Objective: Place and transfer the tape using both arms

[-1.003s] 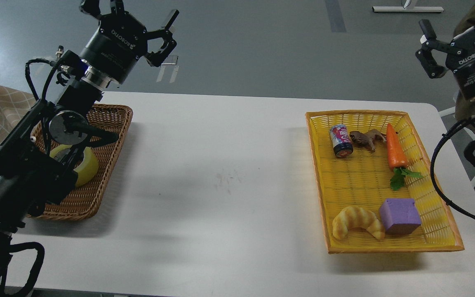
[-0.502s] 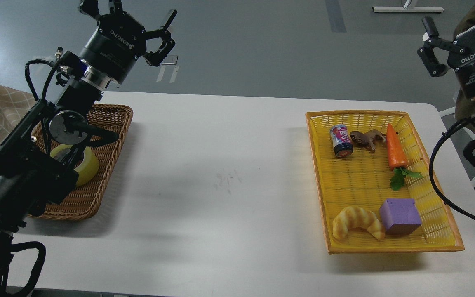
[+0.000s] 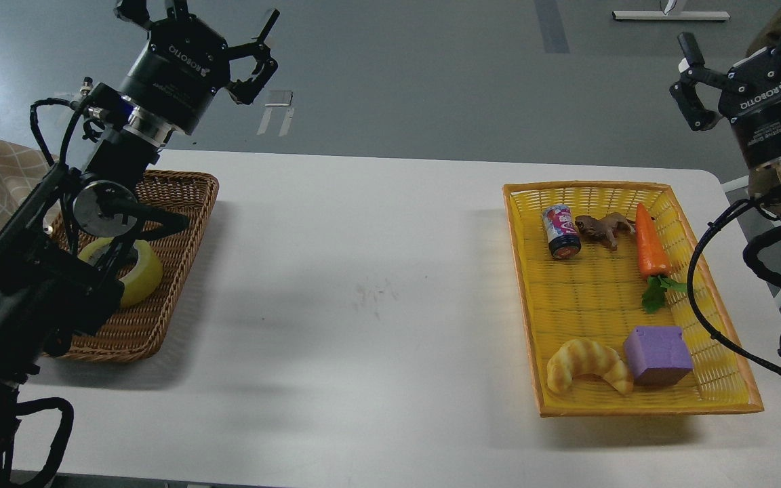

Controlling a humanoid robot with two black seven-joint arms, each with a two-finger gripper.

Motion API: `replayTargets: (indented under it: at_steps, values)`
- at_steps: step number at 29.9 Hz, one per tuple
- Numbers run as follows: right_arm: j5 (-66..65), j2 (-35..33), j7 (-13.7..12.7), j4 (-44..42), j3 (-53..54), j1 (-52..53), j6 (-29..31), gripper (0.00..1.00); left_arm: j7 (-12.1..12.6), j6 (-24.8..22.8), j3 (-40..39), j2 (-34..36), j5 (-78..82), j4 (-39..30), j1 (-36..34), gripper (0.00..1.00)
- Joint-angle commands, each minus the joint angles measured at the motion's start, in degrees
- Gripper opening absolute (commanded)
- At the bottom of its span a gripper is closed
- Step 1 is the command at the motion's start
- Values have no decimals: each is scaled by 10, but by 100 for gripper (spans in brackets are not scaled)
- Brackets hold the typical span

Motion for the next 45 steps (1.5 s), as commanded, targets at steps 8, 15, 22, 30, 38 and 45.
replayTargets:
  at_steps: [8, 15, 22, 30, 38, 45]
  values:
    - [0, 0, 0, -1, 12, -1, 0, 100, 1, 0, -9, -3, -1, 1, -1, 98]
    - [0, 1, 0, -2, 12, -2, 0, 100, 1, 0, -9, -3, -1, 1, -1, 98]
    - [0, 0, 0, -3, 12, -2, 0, 100, 1, 0, -9, -4, -1, 1, 0, 98]
    - [0, 1, 0, -3, 12, -2, 0, 100, 1, 0, -9, -4, -2, 0, 0, 98]
    - [0, 1, 0, -3, 12, -3, 0, 100, 1, 0, -13, -4, -1, 1, 1, 98]
    - [0, 1, 0, -3, 12, -6, 0, 100, 1, 0, -13, -5, -1, 0, 1, 98]
